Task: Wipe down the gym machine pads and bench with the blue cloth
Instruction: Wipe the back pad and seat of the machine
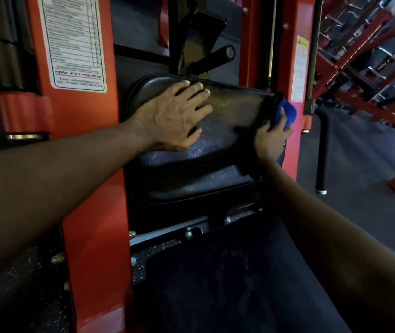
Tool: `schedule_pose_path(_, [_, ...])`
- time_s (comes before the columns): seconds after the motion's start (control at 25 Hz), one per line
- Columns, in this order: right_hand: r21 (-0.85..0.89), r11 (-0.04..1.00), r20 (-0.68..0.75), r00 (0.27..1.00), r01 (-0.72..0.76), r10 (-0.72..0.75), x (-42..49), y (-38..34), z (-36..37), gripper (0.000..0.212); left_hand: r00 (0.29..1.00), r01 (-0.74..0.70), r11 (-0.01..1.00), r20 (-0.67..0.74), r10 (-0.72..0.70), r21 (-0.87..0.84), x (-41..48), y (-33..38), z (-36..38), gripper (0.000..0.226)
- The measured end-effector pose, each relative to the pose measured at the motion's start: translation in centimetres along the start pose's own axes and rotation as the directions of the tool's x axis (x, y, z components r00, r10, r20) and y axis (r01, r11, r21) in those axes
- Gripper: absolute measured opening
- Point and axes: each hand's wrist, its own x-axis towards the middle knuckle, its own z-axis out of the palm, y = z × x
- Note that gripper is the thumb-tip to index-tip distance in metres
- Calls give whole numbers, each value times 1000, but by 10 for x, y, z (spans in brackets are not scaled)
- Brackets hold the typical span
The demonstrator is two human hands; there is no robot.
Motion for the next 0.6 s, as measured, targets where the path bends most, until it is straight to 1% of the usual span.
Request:
schedule_pose_path(0.04, [-5,1000,-6,1000,27,-27,-11,2,-2,56,1000,2,1000,-6,-2,1,0,-1,0,59])
schedule_pose_path(0.08, [-6,996,25,996,87,-87,-30,8,-8,55,1000,6,1000,-11,-6,5,-1,-1,0,59])
schedule_pose_path(0.12, [11,985,91,981,172,-172,-51,21,-13,55,1000,7,1000,-14,-7,9,-1,-1,1,58])
schedule_pose_path(0.16, [33,967,172,951,254,-256,-71,37,-21,54,1000,6,1000,-14,-6,11,-1,-1,2,58])
schedule_pose_path(0.2, [44,954,221,929,296,-298,-82,52,-27,54,1000,6,1000,-14,-6,9,-1,0,3,58])
schedule_pose_path(0.24, [43,959,222,933,280,-282,-78,60,-30,54,1000,6,1000,-11,-6,5,-1,1,4,58])
schedule_pose_path(0.28, [30,979,195,960,199,-201,-64,60,-29,54,1000,6,1000,-9,-6,1,-1,1,3,58])
schedule_pose_path(0.32, [6,996,156,984,86,-86,-46,55,-25,54,1000,8,1000,-8,-8,-1,-1,1,2,58])
schedule_pose_path(0.36, [-10,1000,112,994,-8,9,-26,43,-20,54,1000,8,1000,-9,-8,1,-1,0,2,58])
schedule_pose_path(0.4, [-22,998,78,995,-63,65,-10,26,-16,53,1000,8,1000,-8,-8,4,-1,0,2,59])
schedule_pose_path(0.44, [-29,997,57,996,-66,67,2,6,-14,52,1000,5,1000,-3,-5,5,-1,0,2,59])
schedule_pose_path(0.48, [-37,999,49,999,-11,13,7,-14,-12,50,1000,1,1000,1,-1,6,-1,0,2,60])
schedule_pose_path(0.52, [-40,995,59,994,91,-89,4,-34,-10,48,1000,1,1000,3,-1,5,0,1,2,60])
schedule_pose_path(0.56, [-32,972,94,969,232,-229,-7,-50,-7,47,1000,1,1000,5,-1,3,0,0,2,61])
schedule_pose_path(0.6, [-3,925,155,914,380,-375,-22,-64,-6,46,1000,2,1000,9,-2,0,1,0,2,61])
